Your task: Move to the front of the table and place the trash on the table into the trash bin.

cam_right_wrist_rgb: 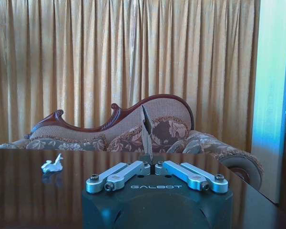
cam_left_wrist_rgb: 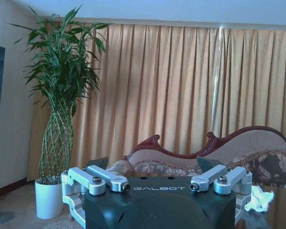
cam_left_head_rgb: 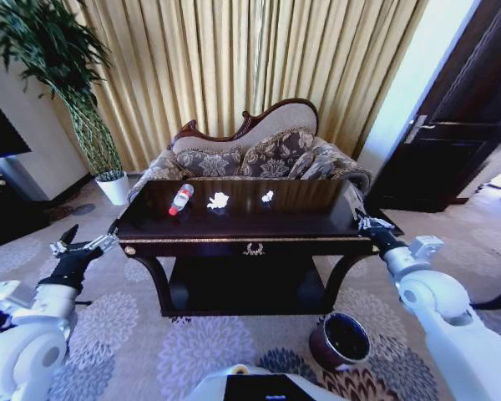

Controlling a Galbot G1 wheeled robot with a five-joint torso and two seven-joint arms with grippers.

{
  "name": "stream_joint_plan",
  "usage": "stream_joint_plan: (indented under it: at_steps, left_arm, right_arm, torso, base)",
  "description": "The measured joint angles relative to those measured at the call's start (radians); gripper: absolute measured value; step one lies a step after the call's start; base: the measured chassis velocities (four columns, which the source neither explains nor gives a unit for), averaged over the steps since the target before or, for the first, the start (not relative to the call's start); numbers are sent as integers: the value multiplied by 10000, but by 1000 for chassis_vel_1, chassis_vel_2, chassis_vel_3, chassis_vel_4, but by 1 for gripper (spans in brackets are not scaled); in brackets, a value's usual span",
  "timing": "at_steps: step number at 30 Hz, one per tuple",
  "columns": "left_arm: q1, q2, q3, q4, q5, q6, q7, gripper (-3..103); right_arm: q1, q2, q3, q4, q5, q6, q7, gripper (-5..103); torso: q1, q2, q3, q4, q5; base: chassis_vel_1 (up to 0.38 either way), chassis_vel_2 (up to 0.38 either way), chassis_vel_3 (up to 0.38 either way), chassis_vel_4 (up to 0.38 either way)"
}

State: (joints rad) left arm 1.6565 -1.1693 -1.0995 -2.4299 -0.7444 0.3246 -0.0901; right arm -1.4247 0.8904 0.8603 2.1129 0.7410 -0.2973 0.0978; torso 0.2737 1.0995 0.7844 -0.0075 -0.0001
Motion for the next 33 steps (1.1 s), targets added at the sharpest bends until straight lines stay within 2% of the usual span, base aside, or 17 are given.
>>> stream_joint_plan:
  at_steps: [8, 17, 19, 21, 23, 25, 27, 28, 31, 33]
  left_arm:
    - [0, 13, 10, -20, 2, 3, 0, 100]
    - [3, -13, 20, -21, 20, 3, -2, 100]
    - [-27, -17, 50, -1, 64, 2, -2, 100]
    - [-36, -22, 63, 8, 80, 0, -2, 100]
    - [-89, -55, 117, 25, 113, -5, -2, 100]
    - [-96, -56, 122, 25, 114, -7, -6, 100]
    - [-87, -42, 123, -20, 115, -10, -9, 100]
    - [-87, -42, 123, -20, 115, -10, -9, 100]
    - [-77, -30, 137, -86, 114, -12, -13, 100]
    - [-80, -40, 154, -93, 114, -11, -13, 100]
  right_arm:
    - [11, 45, -72, -61, -125, 50, 0, 0]
    - [-362, 373, -180, -880, -1191, 267, -395, 0]
    - [-796, 583, -250, -1581, -1840, 445, -691, 0]
    - [-881, 653, -310, -1806, -1983, 480, -742, 0]
    - [-1036, 961, -680, -3101, -2613, 711, -1063, 0]
    - [-1009, 1075, -822, -3659, -2783, 791, -1280, 0]
    - [-754, 1289, -1102, -5015, -3276, 988, -1999, 0]
    - [-754, 1289, -1102, -5015, -3276, 988, -1999, 0]
    - [-17, 1534, -1414, -6902, -3911, 1505, -2361, 0]
    - [196, 1583, -1496, -7350, -3969, 1622, -2360, 0]
  torso:
    - [1, 0, 1, 1, -1]
    - [0, 1, 0, 2, -3]
    - [6, -2, 3, 1, -2]
    - [8, -3, 4, -1, -1]
    - [9, -4, 4, -1, -1]
    - [8, -4, 4, -1, 3]
    - [5, -3, 2, -1, 1]
    - [5, -3, 2, -1, 1]
    - [4, -3, 2, 1, 1]
    - [4, -3, 2, 3, 1]
  base:
    - [157, -154, -159, 159]
    - [53, -64, -60, 52]
    - [0, 0, 0, 0]
    - [0, 0, 0, 0]
    - [0, 0, 0, 0]
    - [0, 0, 0, 0]
    - [0, 0, 0, 0]
    - [0, 0, 0, 0]
    - [0, 0, 0, 0]
    - [0, 0, 0, 0]
